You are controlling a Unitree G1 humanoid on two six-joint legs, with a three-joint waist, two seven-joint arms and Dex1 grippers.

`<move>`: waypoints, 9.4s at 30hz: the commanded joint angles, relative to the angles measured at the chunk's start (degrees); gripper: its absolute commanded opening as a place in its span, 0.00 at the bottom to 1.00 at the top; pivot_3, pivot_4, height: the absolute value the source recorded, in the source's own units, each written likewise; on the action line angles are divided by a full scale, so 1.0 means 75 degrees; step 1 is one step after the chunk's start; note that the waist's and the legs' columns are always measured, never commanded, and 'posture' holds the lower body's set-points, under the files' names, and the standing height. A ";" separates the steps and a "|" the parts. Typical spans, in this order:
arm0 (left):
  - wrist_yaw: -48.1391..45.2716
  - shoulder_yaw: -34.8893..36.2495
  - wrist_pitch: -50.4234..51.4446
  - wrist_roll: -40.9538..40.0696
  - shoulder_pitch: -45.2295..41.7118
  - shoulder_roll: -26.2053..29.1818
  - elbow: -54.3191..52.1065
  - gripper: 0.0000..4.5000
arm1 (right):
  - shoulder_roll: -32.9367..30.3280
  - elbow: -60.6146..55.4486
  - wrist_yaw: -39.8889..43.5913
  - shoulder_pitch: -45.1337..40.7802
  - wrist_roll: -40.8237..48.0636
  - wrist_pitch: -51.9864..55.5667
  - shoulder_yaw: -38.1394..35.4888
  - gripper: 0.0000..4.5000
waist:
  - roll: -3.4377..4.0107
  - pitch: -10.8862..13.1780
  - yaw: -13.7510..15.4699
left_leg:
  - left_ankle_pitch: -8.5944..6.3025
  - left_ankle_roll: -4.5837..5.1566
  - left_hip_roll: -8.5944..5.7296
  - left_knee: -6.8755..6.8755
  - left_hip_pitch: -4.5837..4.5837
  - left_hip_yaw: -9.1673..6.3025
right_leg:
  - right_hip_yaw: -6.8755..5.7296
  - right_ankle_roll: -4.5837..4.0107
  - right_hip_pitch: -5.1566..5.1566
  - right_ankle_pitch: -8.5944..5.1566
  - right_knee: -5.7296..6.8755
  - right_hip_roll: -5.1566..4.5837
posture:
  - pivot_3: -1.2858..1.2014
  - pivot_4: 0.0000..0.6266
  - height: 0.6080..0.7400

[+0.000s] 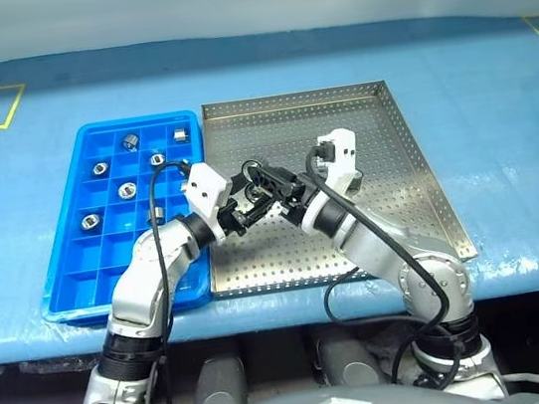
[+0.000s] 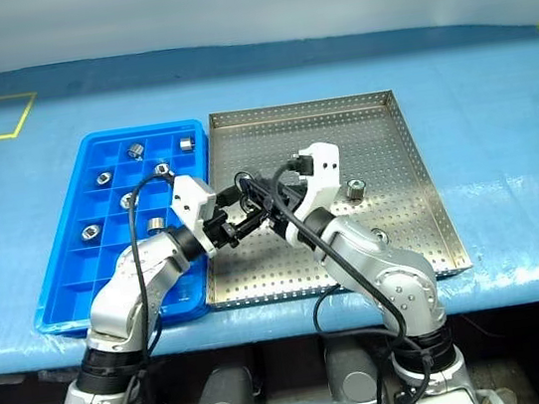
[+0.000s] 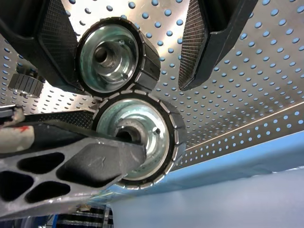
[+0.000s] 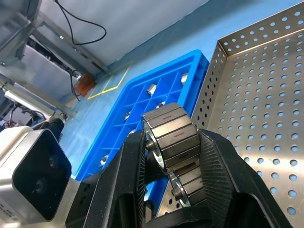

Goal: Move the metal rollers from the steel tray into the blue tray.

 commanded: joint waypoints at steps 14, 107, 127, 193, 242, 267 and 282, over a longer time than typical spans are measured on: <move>0.0387 0.0044 0.0315 0.0612 -0.0330 0.0323 -0.0045 0.42 | 0.0245 -0.0253 -0.0288 0.0058 -0.0391 -0.0195 -0.0326 0.29 | 0.0000 0.0000 -0.0005 | 0.0000 0.0000 -0.0001 0.0006 0.0001 -0.0001 | 0.0000 0.0001 0.0000 0.0001 0.0008 0.0001 | 0.50 0.24 1.00; -0.1318 0.0675 -0.1794 -0.0188 -0.0611 -0.0018 0.0651 0.42 | -0.1618 -0.0640 0.2155 -0.1243 -0.0681 0.0599 -0.0798 0.90 | 0.0031 -0.0028 -0.0010 | -0.0010 0.0047 0.0001 0.0125 -0.0025 0.0043 | 0.0041 0.0072 0.0009 0.0042 0.0009 0.0007 | 0.50 0.24 1.00; -0.2245 -0.0001 -0.1952 -0.0127 -0.0854 -0.0006 0.0829 0.42 | -0.1536 -0.0249 0.2300 -0.1189 -0.0578 0.0833 -0.0655 0.90 | 0.0031 -0.0028 -0.0005 | -0.0014 0.0055 0.0001 0.0122 -0.0033 0.0045 | 0.0041 0.0075 0.0008 0.0049 -0.0011 0.0006 | 0.50 0.24 1.00; -0.0716 0.0214 -0.1357 -0.0160 -0.1375 -0.0807 0.0308 1.00 | -0.0571 -0.0563 0.1474 -0.1643 -0.1614 0.0275 -0.1011 0.29 | 0.0033 -0.0027 -0.0015 | -0.0014 0.0055 -0.0001 0.0120 -0.0034 0.0046 | 0.0042 0.0070 0.0008 0.0057 -0.0012 0.0005 | 0.50 0.24 1.00; -0.0563 -0.0482 0.0563 0.0431 -0.1761 -0.0123 0.0927 0.39 | -0.0015 -0.0461 0.1083 -0.1842 -0.1897 -0.0253 -0.1565 0.29 | 0.0033 -0.0026 -0.0042 | -0.0014 0.0055 -0.0002 0.0118 -0.0035 0.0046 | 0.0042 0.0075 0.0007 0.0055 -0.0017 0.0005 | 0.49 0.24 1.00; 0.0002 -0.0454 0.2036 0.0283 -0.1872 -0.0196 0.1135 0.39 | -0.0961 -0.0736 0.0761 -0.1899 -0.2422 -0.0422 -0.0885 0.29 | 0.0034 -0.0026 -0.0131 | -0.0017 0.0059 -0.0002 0.0117 -0.0038 0.0047 | 0.0044 0.0070 0.0004 0.0060 -0.0019 0.0006 | 0.49 0.24 1.00; 0.0116 -0.0631 0.2461 0.0310 -0.1705 -0.0090 0.1007 0.39 | -0.0727 -0.0743 0.1068 -0.1902 -0.3420 -0.0614 -0.0859 0.29 | 0.0034 -0.0026 -0.0108 | -0.0017 0.0059 -0.0003 0.0119 -0.0038 0.0047 | 0.0043 0.0075 0.0005 0.0057 -0.0019 0.0004 | 0.49 0.24 1.00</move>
